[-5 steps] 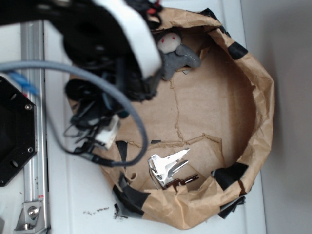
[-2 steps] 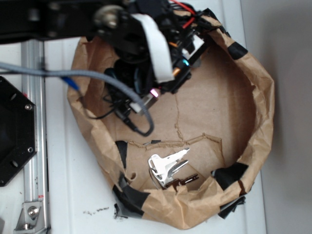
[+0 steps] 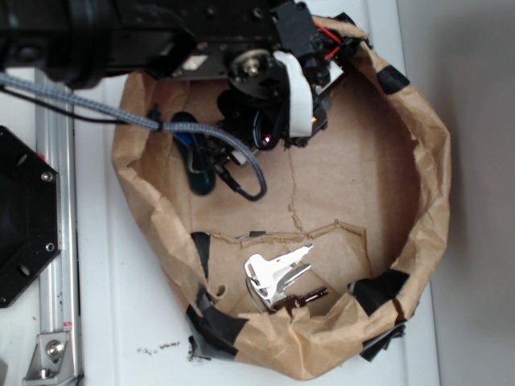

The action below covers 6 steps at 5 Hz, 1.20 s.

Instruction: Grab the gray animal.

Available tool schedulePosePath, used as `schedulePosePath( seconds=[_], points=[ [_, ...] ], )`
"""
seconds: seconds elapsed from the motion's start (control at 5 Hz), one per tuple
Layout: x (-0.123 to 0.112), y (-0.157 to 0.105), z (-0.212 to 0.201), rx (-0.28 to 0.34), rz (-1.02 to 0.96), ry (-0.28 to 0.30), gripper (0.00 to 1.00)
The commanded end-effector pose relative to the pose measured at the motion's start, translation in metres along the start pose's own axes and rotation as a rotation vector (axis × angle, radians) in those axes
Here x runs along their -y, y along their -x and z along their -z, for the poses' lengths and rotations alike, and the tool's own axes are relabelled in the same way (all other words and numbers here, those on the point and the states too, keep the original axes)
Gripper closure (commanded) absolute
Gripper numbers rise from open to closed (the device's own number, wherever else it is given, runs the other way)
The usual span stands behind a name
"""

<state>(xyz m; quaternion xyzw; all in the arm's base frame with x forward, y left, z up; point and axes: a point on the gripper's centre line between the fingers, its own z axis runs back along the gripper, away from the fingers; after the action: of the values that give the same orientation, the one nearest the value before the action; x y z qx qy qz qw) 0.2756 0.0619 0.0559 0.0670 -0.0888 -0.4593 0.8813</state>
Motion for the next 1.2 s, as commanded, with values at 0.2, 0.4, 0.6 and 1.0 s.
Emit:
schedulePosePath(
  seconds=[0.2, 0.4, 0.6, 1.0],
  points=[
    [-0.029, 0.033, -0.022, -0.126, 0.053, -0.151, 0.0],
    [-0.038, 0.036, -0.018, -0.106, 0.012, -0.208, 0.0],
    [-0.047, 0.031, -0.003, -0.113, -0.015, -0.239, 0.0],
    [-0.044, 0.029, 0.01, -0.129, -0.093, -0.172, 1.0]
  ],
)
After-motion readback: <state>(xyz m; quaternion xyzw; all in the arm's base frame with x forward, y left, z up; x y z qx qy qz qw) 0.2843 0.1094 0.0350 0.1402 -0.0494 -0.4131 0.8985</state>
